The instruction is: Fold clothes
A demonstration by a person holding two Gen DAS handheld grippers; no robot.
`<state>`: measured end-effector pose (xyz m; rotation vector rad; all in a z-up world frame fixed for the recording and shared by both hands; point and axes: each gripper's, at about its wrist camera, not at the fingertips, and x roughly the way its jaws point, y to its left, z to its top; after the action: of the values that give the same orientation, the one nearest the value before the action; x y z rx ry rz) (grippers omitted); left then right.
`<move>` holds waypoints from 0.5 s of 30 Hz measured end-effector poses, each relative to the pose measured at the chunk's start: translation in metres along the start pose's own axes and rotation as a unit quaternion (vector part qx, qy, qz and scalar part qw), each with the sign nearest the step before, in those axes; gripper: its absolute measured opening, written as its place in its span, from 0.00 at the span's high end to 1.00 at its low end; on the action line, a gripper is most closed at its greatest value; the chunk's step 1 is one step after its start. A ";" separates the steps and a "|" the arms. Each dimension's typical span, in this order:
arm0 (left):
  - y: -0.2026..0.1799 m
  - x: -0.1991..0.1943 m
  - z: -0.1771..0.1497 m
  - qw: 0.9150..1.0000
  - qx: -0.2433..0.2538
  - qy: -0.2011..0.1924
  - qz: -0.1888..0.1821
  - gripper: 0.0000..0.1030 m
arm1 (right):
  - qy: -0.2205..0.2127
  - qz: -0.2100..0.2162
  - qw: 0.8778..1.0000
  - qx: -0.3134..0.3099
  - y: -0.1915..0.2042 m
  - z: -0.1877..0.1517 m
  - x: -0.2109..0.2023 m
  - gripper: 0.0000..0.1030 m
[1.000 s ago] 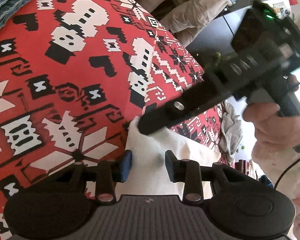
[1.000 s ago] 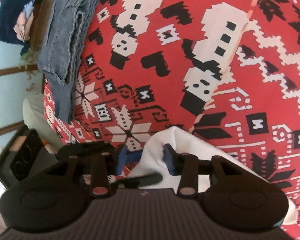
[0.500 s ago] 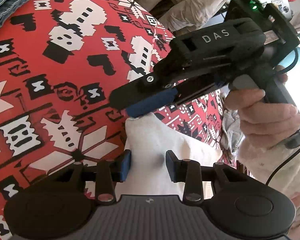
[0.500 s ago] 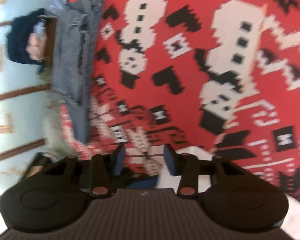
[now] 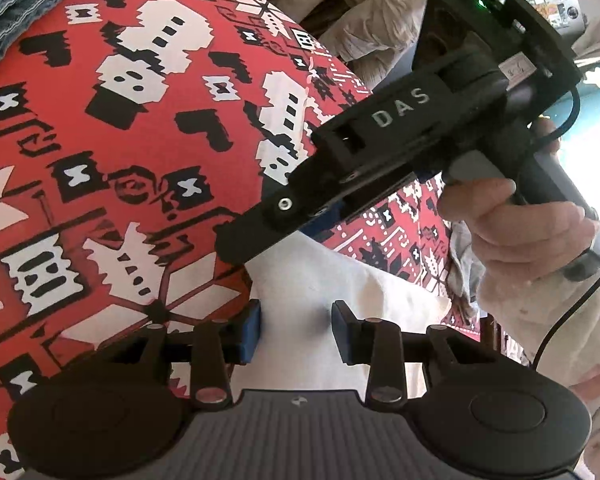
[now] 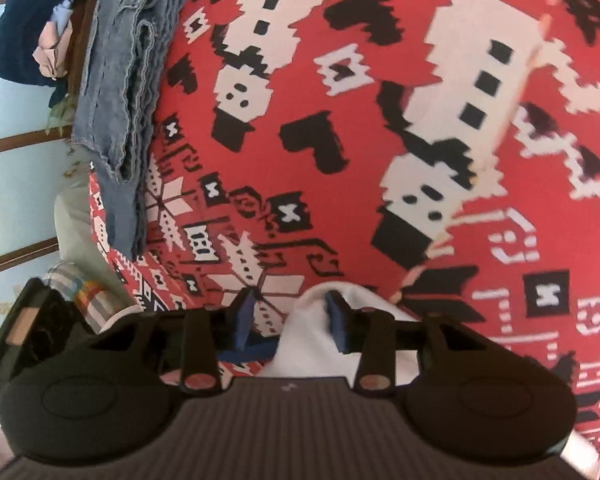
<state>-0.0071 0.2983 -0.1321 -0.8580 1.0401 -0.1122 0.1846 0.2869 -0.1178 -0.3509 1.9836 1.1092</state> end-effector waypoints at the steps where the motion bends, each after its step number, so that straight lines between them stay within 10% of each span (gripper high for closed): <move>1: 0.000 0.000 0.000 1.000 0.000 0.000 0.000 0.64 | 0.001 -0.002 1.000 -0.003 0.001 0.001 0.002 0.62; 15: 0.000 0.004 0.001 1.000 0.003 0.006 0.005 0.64 | -0.117 0.096 0.988 0.038 -0.023 -0.023 -0.037 0.72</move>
<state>-0.0039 0.2972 -0.1347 -0.8469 1.0554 -0.1116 0.2087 0.2501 -0.0962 0.0130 1.8721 1.1336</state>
